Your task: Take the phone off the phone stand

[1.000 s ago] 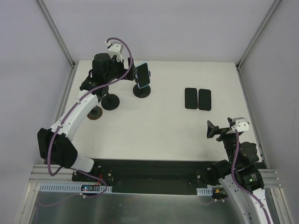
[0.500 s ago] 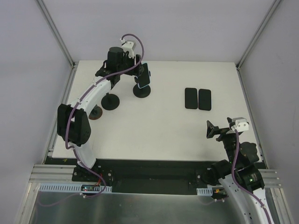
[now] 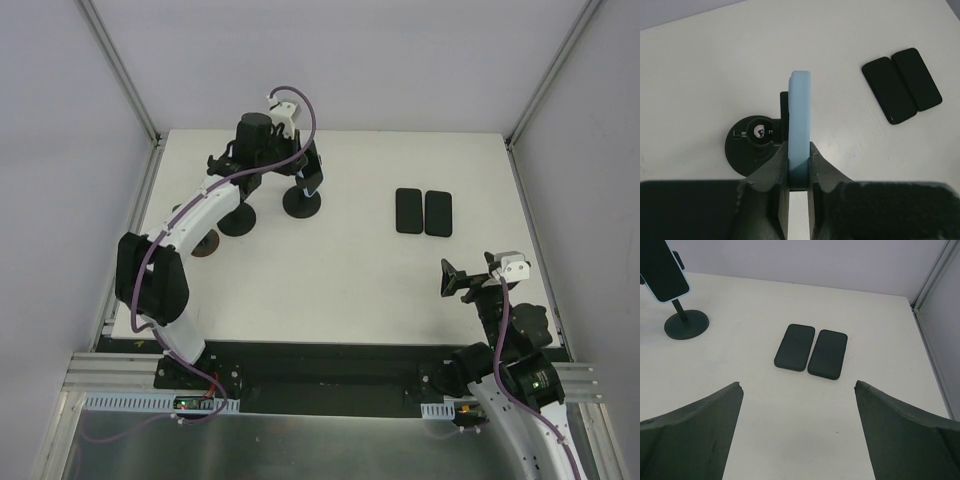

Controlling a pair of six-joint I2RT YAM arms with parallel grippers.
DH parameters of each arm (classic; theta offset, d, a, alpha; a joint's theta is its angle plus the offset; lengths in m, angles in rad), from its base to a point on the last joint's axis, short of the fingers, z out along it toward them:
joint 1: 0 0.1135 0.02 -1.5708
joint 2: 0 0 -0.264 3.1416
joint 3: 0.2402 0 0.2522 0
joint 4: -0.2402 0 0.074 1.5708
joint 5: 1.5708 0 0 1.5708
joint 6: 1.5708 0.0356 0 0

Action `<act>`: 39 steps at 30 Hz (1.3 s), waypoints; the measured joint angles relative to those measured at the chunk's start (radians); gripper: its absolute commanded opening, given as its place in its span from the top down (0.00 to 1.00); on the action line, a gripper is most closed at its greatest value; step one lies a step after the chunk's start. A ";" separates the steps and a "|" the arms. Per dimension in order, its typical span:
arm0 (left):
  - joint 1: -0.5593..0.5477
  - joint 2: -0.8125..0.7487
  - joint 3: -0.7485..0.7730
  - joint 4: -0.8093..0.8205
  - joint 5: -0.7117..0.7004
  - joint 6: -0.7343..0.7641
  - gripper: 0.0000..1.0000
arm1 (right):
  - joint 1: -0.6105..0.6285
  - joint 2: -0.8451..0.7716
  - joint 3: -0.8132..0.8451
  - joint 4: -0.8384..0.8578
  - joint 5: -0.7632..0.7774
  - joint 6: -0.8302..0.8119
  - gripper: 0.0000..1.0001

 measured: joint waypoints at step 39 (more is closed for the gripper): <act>-0.522 -0.381 -0.343 -0.110 -0.634 -0.309 0.40 | 0.021 0.320 0.254 -0.108 -0.198 0.246 0.04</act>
